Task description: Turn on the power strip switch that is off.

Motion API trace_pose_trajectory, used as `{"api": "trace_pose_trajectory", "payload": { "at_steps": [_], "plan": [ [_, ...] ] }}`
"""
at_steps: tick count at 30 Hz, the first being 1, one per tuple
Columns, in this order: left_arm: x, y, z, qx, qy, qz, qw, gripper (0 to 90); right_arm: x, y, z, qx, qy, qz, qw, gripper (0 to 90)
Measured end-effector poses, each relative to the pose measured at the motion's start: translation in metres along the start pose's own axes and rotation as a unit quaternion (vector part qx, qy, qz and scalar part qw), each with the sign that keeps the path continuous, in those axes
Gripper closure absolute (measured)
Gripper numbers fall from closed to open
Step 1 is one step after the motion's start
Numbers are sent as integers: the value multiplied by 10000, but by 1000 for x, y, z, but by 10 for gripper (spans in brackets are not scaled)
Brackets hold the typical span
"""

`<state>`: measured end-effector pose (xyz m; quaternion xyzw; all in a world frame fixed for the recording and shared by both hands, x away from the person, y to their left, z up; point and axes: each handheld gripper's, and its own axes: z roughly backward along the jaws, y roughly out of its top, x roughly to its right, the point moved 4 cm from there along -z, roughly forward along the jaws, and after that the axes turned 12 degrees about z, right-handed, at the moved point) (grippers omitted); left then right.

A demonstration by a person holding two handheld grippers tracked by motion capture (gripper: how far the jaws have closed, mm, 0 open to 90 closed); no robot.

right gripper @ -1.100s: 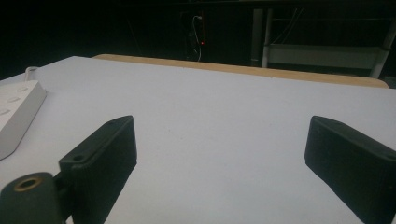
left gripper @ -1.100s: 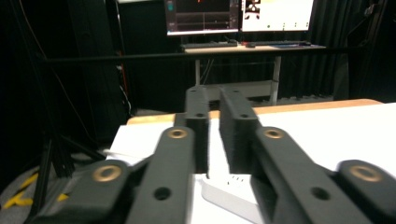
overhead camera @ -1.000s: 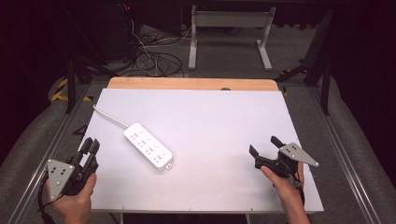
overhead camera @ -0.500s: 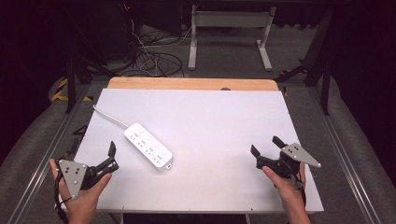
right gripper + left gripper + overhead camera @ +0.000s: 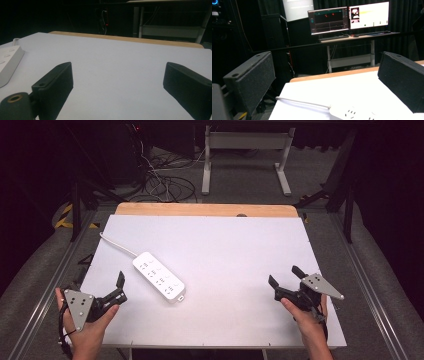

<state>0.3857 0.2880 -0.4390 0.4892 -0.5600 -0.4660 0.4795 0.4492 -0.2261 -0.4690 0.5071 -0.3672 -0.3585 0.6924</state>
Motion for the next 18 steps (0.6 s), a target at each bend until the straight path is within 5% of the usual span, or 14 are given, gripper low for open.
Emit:
{"api": "trace_pose_trajectory", "payload": {
  "at_steps": [18],
  "plan": [
    [-4, -3, -3, -61, -11, 61, 10000, 41, -2, -1, 0, -45, -6, 88, 10000, 96]
  ]
}}
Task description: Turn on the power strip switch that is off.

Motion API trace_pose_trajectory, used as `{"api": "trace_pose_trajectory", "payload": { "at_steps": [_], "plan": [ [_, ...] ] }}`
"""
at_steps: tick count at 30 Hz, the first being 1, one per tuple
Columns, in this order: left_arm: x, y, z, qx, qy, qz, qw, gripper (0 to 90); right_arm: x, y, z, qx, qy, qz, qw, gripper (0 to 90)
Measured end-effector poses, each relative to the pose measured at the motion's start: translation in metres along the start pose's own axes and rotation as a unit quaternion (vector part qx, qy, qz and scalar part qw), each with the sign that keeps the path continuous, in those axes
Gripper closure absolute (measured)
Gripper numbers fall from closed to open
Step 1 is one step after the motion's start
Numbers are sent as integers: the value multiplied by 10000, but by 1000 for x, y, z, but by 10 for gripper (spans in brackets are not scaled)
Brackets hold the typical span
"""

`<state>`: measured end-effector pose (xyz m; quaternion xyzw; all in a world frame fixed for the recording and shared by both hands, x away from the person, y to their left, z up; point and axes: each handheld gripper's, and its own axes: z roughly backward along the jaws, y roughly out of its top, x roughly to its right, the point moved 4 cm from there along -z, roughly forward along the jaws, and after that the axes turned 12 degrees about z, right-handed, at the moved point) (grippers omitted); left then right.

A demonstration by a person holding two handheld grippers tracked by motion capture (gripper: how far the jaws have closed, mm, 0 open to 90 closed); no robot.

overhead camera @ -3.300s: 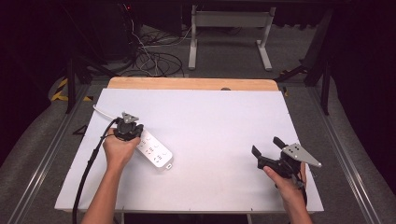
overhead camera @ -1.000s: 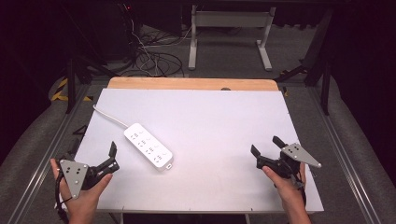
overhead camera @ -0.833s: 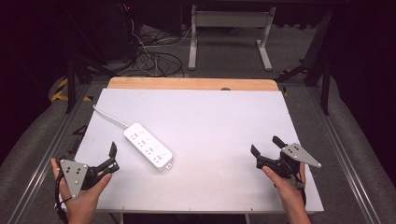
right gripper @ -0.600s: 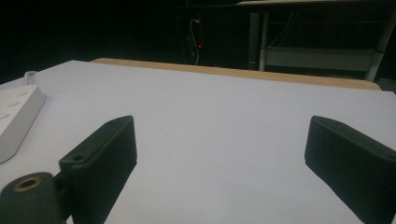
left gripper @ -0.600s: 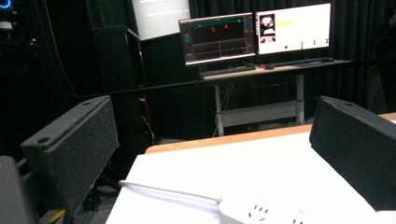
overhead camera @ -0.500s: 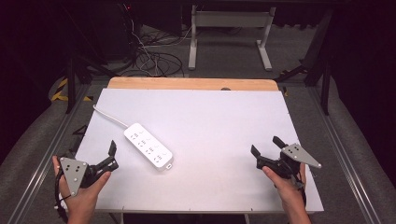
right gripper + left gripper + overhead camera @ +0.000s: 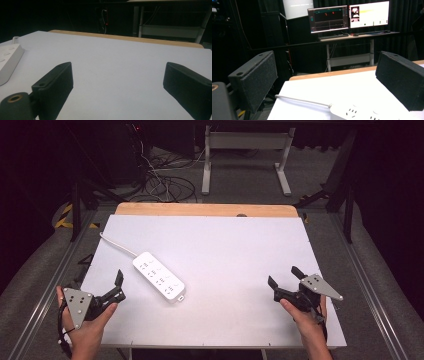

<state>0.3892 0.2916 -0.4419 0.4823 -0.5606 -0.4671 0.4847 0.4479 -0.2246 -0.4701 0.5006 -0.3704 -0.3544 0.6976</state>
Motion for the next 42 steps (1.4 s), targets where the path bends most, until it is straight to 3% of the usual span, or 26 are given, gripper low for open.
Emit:
{"api": "trace_pose_trajectory", "payload": {
  "at_steps": [7, 18, 42],
  "plan": [
    [0, -2, -1, -32, -4, -52, 10000, 42, 2, -1, 0, 2, 3, -15, 10000, 96],
    [-2, -2, -2, -41, -5, 113, 9999, 49, 1, -1, 0, 10, 15, -20, 10000, 97],
    [-3, -5, -2, -85, -10, 63, 9999, 68, 2, 0, 2, 10, 7, -54, 10000, 96]
  ]
}}
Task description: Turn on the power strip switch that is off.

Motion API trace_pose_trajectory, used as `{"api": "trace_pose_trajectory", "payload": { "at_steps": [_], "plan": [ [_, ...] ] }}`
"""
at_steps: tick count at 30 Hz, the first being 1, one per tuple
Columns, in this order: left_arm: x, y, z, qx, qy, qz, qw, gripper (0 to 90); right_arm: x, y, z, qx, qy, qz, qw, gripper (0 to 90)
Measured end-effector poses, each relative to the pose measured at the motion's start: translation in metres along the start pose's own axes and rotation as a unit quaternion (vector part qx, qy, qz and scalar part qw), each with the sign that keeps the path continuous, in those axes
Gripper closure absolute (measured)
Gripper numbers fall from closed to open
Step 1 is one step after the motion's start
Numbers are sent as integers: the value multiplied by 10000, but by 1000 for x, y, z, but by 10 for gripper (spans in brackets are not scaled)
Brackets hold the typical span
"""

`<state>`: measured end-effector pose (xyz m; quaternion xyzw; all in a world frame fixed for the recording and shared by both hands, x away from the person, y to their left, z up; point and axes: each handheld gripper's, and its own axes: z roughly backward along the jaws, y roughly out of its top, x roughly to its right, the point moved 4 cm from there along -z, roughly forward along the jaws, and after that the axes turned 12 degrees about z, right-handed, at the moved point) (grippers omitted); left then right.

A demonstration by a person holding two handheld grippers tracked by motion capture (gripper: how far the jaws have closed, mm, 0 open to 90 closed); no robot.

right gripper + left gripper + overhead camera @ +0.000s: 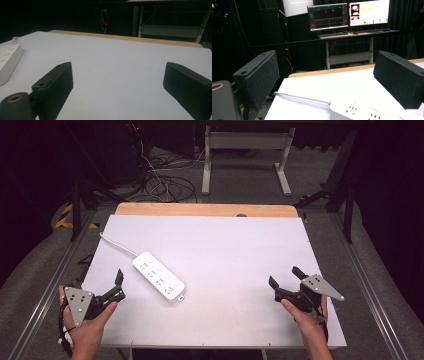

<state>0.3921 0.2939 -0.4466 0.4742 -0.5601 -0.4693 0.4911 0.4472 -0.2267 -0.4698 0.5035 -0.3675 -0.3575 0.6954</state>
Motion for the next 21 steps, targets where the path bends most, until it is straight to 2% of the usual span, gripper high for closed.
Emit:
{"api": "trace_pose_trajectory", "payload": {
  "at_steps": [21],
  "plan": [
    [-1, -2, -1, -31, -9, 13, 10000, 72, 1, 0, 2, 7, -32, -26, 10000, 96]
  ]
}}
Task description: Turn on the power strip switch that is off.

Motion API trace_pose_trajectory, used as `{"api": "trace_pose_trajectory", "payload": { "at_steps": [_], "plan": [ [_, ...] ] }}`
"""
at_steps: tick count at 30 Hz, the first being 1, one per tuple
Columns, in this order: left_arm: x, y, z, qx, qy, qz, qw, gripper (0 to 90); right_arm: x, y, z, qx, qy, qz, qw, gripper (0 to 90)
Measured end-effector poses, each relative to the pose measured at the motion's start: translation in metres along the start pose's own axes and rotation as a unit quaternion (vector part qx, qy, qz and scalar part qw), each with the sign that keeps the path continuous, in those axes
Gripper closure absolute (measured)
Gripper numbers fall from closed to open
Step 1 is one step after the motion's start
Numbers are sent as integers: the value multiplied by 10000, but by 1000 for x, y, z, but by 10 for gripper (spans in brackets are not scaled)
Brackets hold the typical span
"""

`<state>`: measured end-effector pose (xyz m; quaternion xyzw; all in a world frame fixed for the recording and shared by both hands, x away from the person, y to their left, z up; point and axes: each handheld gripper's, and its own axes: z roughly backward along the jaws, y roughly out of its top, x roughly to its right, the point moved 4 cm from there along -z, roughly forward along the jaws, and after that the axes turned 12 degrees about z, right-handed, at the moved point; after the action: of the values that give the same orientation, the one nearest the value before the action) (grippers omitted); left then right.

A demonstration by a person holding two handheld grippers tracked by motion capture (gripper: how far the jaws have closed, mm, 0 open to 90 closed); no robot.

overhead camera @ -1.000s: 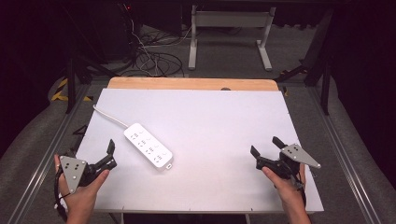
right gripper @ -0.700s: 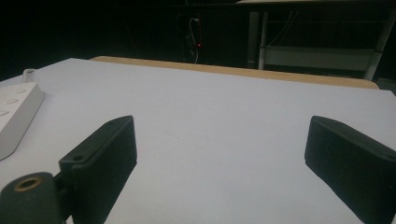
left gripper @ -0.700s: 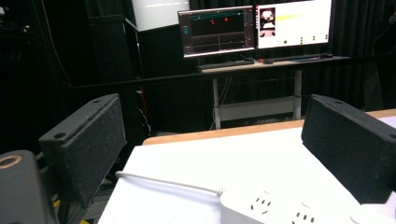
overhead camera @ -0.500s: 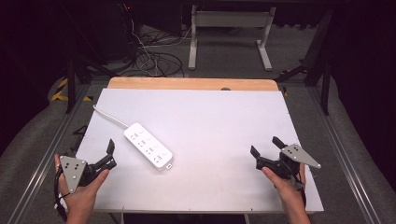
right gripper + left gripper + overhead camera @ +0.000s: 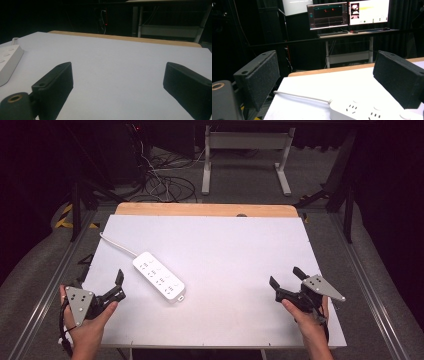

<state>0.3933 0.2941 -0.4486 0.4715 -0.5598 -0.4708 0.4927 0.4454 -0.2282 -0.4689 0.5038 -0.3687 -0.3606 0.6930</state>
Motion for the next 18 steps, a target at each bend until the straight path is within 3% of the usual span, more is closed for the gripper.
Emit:
{"api": "trace_pose_trajectory", "payload": {
  "at_steps": [18],
  "plan": [
    [-3, -1, 0, -28, 18, -31, 10000, 73, -4, 0, -4, -20, 53, 33, 10000, 97]
  ]
}}
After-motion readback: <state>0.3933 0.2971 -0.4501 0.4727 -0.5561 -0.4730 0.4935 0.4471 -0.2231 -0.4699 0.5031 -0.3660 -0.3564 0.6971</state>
